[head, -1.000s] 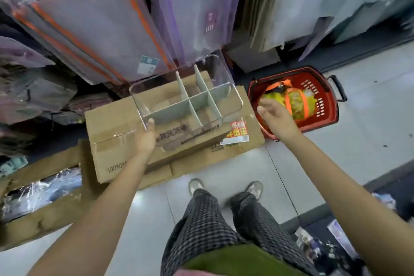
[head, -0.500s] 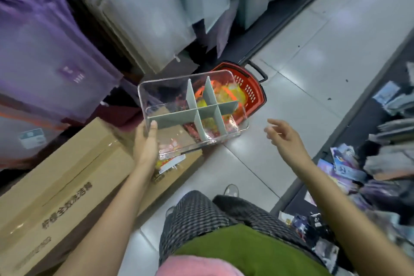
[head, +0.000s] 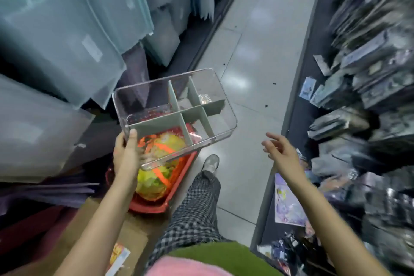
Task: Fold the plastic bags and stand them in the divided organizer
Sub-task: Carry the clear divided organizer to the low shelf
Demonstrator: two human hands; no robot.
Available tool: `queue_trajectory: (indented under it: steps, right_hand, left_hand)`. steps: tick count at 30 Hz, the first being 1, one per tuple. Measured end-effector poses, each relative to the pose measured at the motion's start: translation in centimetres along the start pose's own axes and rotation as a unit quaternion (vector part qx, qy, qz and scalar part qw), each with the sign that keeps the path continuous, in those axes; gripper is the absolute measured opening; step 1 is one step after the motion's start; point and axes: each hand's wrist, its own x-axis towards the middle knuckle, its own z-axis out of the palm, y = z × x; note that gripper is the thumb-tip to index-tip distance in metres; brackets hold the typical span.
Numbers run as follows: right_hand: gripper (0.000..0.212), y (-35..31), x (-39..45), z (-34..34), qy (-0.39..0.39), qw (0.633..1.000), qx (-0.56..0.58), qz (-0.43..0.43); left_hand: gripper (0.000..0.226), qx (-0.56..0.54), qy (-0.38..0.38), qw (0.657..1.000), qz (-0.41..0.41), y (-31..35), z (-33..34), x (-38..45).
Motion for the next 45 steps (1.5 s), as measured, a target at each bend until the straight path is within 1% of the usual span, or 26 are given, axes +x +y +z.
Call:
queue_trajectory:
  steps: [6,10,12,16,19,22,26,31,36,39,41,45]
  right_hand:
    - [0.023,-6.6,13.5,-3.2,0.043,0.999,0.019,-0.011]
    - [0.021,-10.0,20.9,-6.6,0.080,0.996,0.039,-0.001]
    - [0.023,-10.5,23.8,-8.5,0.097,0.994,0.051,0.014]
    - [0.025,-10.1,29.5,-12.8,0.129,0.988,0.075,0.048]
    - [0.023,-9.7,35.5,-16.5,0.146,0.984,0.086,0.060]
    - [0.018,-10.3,43.0,-20.7,0.158,0.982,0.089,0.051]
    - [0.016,-13.5,54.2,-26.7,0.146,0.982,0.105,0.052]
    - [0.016,-20.7,69.6,-33.0,0.120,0.989,0.090,0.003]
    - [0.017,-27.6,86.0,-36.4,0.105,0.990,0.084,-0.034]
    - [0.019,-31.2,95.4,-37.3,0.113,0.989,0.090,-0.033]
    - [0.020,-33.5,100.8,-37.8,0.122,0.987,0.099,-0.017]
    - [0.023,-37.6,109.8,-39.8,0.147,0.984,0.097,0.009]
  left_hand:
    - [0.039,-0.024,-0.010,1.000,0.000,6.4,10.6,9.4]
    - [0.042,-0.028,-0.033,0.999,0.003,11.9,19.3,14.3]
    - [0.038,-0.032,-0.049,0.998,-0.003,14.5,24.2,16.2]
    - [0.018,-0.016,-0.097,0.995,0.002,19.6,35.3,19.6]
    - [0.015,-0.009,-0.134,0.991,0.002,23.3,44.3,22.1]
    - [0.016,-0.009,-0.146,0.989,0.015,27.0,53.1,24.2]
    - [0.015,-0.018,-0.141,0.990,-0.003,31.7,62.5,27.1]
    - [0.019,-0.013,-0.100,0.995,-0.012,37.5,70.8,33.3]
    - [0.017,-0.022,-0.046,0.999,-0.011,42.3,79.4,42.2]
    - [0.019,-0.023,-0.029,0.999,-0.022,45.9,85.8,48.4]
    - [0.018,-0.021,-0.034,0.999,-0.020,49.1,90.5,52.5]
    - [0.019,-0.007,-0.074,0.997,-0.004,56.3,100.7,59.8]
